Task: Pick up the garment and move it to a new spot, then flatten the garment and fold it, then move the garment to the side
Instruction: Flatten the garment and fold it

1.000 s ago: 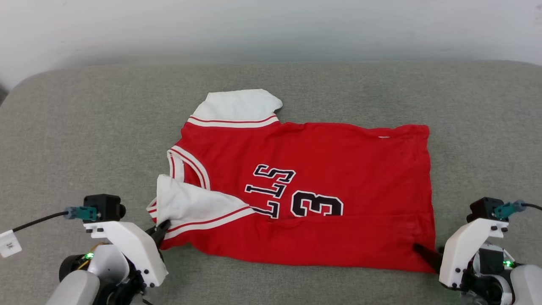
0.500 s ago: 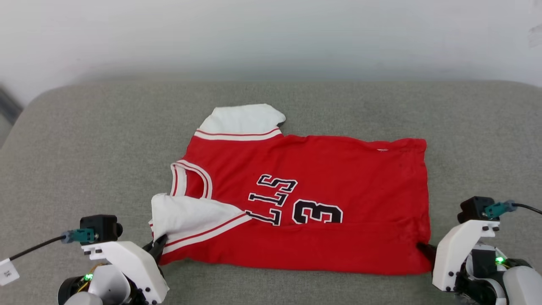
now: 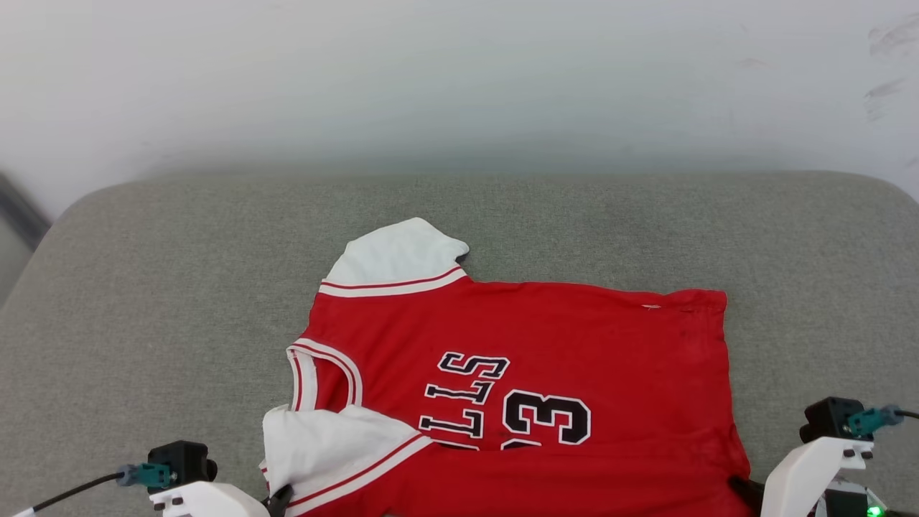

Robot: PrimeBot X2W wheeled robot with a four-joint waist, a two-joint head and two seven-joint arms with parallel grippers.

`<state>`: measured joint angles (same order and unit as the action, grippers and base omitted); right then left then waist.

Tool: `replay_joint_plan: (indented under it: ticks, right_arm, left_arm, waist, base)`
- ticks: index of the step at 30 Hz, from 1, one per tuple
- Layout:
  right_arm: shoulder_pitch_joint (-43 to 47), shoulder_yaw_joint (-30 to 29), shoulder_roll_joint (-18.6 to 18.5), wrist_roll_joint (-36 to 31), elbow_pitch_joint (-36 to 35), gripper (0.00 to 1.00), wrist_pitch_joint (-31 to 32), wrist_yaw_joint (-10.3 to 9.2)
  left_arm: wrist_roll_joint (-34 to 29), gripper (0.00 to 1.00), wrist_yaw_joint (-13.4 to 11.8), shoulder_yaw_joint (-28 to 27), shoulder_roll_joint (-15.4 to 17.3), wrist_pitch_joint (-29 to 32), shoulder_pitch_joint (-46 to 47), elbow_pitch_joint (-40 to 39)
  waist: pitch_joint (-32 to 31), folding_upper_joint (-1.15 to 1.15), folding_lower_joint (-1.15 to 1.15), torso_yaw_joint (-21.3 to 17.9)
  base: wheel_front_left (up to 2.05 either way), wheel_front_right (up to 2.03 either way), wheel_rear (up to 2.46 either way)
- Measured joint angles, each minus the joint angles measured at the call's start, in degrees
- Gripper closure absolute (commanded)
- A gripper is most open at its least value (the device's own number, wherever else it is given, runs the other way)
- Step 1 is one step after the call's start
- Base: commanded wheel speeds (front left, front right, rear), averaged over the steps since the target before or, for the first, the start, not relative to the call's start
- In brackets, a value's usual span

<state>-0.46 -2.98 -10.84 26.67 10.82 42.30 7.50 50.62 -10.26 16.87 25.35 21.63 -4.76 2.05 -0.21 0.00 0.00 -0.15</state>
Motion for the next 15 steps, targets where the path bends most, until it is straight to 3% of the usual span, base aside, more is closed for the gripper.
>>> replay_joint_plan:
  ticks: [1,2,4,15]
  right_arm:
    - [0.44,-0.03,0.05,-0.12,0.26,0.00,-0.51,0.00]
    - [0.74,-0.15,0.35,0.02,0.66,0.00,-1.37,0.00]
    - [1.01,0.46,0.59,-0.11,1.44,0.00,-3.54,0.00]
    - [-1.02,2.34,0.57,-3.97,-4.04,0.00,-28.52,0.00]
  left_arm:
    - [0.34,1.00,0.13,0.07,-0.40,0.05,-0.20,0.64]
    - [0.51,1.00,0.12,-0.12,-0.93,-0.58,-0.20,1.42]
    - [0.56,0.00,0.64,0.82,-1.07,0.20,-0.03,2.80]
    - [-5.73,0.00,2.03,-1.11,-0.92,-11.28,9.05,4.49]
  waist:
    - [0.08,0.00,0.00,-0.04]
    - [0.18,0.00,0.00,-0.08]
    - [0.27,0.00,0.00,-0.18]
    - [0.09,0.00,0.00,-3.23]
  base:
    - [0.00,0.00,0.00]
    - [0.00,0.00,0.00]
    - [0.00,0.00,0.00]
    - [0.00,0.00,0.00]
